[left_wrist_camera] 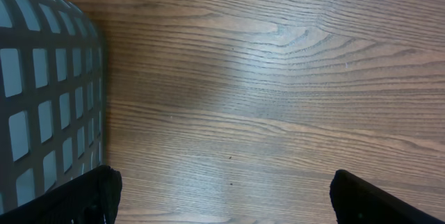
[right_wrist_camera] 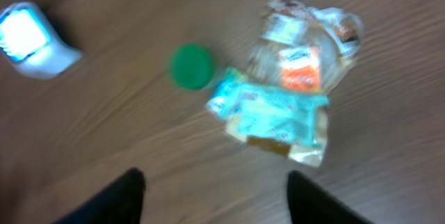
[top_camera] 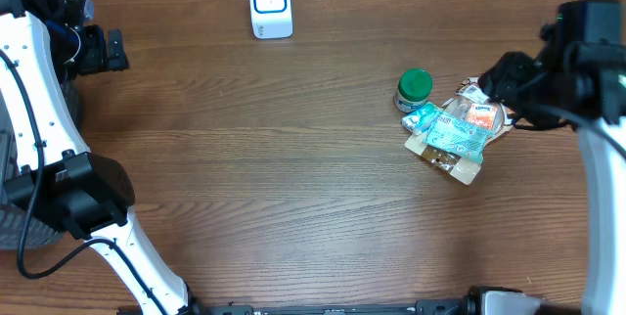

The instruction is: Scan the item barcode

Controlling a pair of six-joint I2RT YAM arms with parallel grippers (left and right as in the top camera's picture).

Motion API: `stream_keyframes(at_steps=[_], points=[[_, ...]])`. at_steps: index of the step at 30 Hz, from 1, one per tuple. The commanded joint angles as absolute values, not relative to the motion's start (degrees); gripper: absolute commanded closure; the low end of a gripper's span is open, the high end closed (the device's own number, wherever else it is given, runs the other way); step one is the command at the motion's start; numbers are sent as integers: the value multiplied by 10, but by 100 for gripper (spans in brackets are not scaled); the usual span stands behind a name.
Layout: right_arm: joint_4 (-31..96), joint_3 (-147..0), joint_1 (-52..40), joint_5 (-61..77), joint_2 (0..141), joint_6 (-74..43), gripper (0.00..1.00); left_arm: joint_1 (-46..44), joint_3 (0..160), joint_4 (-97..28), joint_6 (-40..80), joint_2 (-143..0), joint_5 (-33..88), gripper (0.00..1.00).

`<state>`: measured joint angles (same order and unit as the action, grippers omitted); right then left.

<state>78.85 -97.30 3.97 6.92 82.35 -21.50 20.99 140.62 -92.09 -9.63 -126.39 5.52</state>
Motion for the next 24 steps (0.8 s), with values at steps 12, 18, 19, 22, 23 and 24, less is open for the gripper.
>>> stream_keyframes(at_steps=[12,18,19,22,23,24], points=[[861,-1031,-3,90,630,-174,0,206,1417,-921,-101,-1254,58,1],[828,-1027,-1,71,592,-156,0,206,1417,-921,-101,-1254,58,0],[812,-1019,0,71,586,-146,0,206,1417,-921,-101,-1254,58,0],[738,-961,3,66,546,-128,0,206,1417,-921,-101,-1254,58,0],[710,-934,3,64,531,-127,0,206,1417,-921,-101,-1254,58,0],[677,-901,3,62,514,-127,0,206,1417,-921,-101,-1254,58,0]])
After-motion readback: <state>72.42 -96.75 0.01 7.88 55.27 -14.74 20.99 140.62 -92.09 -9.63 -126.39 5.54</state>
